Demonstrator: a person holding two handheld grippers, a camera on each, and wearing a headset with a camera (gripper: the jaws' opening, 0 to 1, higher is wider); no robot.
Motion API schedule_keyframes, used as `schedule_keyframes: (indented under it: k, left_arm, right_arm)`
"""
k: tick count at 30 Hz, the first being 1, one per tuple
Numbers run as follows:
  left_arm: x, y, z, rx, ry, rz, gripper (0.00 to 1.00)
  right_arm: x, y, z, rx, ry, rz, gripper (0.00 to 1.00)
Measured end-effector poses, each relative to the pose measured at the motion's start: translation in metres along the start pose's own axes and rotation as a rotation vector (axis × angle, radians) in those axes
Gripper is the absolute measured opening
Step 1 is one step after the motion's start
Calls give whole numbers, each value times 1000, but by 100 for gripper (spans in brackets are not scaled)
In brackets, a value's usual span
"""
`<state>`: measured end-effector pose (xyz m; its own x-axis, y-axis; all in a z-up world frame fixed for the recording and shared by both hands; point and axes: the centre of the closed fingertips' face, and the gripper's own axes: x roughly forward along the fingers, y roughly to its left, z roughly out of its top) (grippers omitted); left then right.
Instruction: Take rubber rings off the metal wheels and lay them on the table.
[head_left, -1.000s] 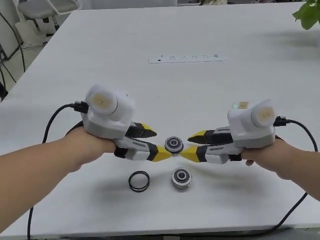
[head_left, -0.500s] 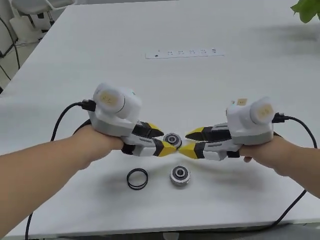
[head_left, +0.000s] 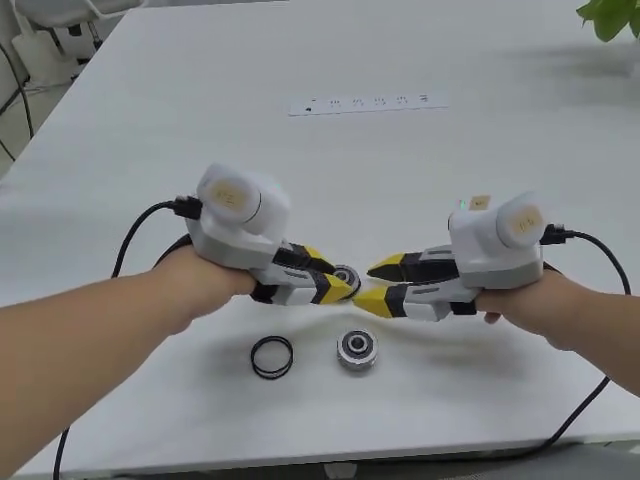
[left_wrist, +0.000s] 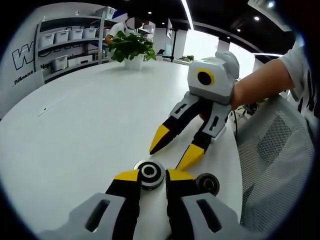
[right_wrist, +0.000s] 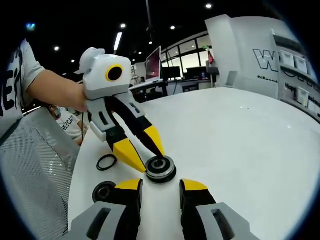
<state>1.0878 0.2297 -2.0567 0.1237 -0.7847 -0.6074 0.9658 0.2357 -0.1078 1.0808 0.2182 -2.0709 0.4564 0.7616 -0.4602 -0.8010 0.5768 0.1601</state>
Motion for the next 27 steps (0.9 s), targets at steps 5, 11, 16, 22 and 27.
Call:
schedule_keyframes:
  k: [5, 11, 16, 22, 27]
  left_arm:
    - [1, 4, -1, 69, 14, 37, 9]
    - [1, 4, -1, 116, 21, 50, 8]
    - [2, 6, -2, 118, 6, 59, 8]
    - [1, 4, 0, 115, -5, 61, 7]
    - [1, 2, 0, 113, -6, 68, 7]
  right_arm:
    - [0, -1, 1, 1, -2, -4, 27]
    - [1, 0, 2, -1, -6, -3, 27]
    - [3, 1, 2, -5, -1, -1, 27]
    - [8, 0, 3, -16, 2, -4, 26]
    - [14, 2, 1, -27, 9, -6, 26]
